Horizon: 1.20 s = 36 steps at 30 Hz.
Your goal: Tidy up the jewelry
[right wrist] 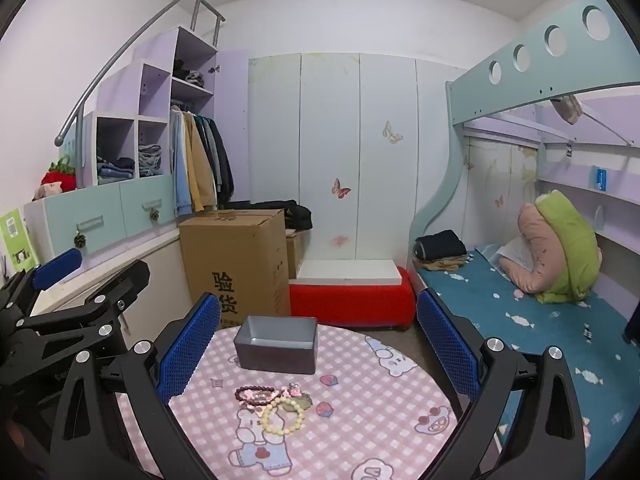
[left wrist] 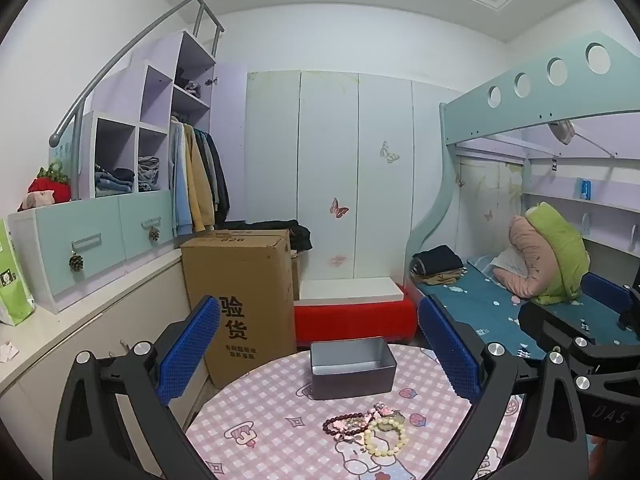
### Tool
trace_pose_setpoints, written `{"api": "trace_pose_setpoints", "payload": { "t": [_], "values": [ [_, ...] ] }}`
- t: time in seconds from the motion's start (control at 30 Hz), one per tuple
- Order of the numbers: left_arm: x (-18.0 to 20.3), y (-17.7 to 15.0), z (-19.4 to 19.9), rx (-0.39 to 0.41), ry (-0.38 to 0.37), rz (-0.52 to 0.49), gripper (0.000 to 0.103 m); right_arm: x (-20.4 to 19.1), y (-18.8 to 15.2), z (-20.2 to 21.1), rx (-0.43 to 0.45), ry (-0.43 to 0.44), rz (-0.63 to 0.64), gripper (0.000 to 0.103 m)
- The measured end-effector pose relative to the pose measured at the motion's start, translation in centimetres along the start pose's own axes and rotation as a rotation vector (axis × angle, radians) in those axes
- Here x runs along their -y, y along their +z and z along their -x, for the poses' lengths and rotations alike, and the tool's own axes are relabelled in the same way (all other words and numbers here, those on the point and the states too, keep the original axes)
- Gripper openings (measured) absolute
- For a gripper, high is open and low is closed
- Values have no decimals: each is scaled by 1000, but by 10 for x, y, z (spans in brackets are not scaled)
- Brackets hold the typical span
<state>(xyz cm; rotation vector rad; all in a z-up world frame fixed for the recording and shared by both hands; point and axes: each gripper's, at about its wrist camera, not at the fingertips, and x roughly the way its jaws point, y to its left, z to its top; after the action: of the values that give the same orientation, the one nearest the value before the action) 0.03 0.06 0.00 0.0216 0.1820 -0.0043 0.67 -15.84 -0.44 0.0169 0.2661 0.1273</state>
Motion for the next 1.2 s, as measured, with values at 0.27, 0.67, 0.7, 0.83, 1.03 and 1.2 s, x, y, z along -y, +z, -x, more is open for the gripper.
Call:
{"api": "trace_pose_setpoints", "payload": {
  "t": [0.27, 0.67, 0.7, 0.83, 1.03, 1.2],
  "values": [
    [0, 1, 1, 1, 0, -3, 96, 0, 0, 0, 1, -1, 5, 96],
    [1, 1, 1, 0, 1, -1, 96, 1, 0, 0, 1, -1, 2, 96],
    [0, 0, 0, -3, -1, 0, 96, 1, 0, 0, 0, -1, 2, 96],
    [0, 1, 0, -2, 0, 0, 96, 1, 0, 0, 0, 1, 0, 96],
    [0, 0, 0, -4, -1, 1, 96, 1, -1, 0, -1, 1, 0, 96],
    [0, 0, 0, -3, -2, 2, 96, 1, -1, -1, -4, -1, 2, 96]
  ]
}}
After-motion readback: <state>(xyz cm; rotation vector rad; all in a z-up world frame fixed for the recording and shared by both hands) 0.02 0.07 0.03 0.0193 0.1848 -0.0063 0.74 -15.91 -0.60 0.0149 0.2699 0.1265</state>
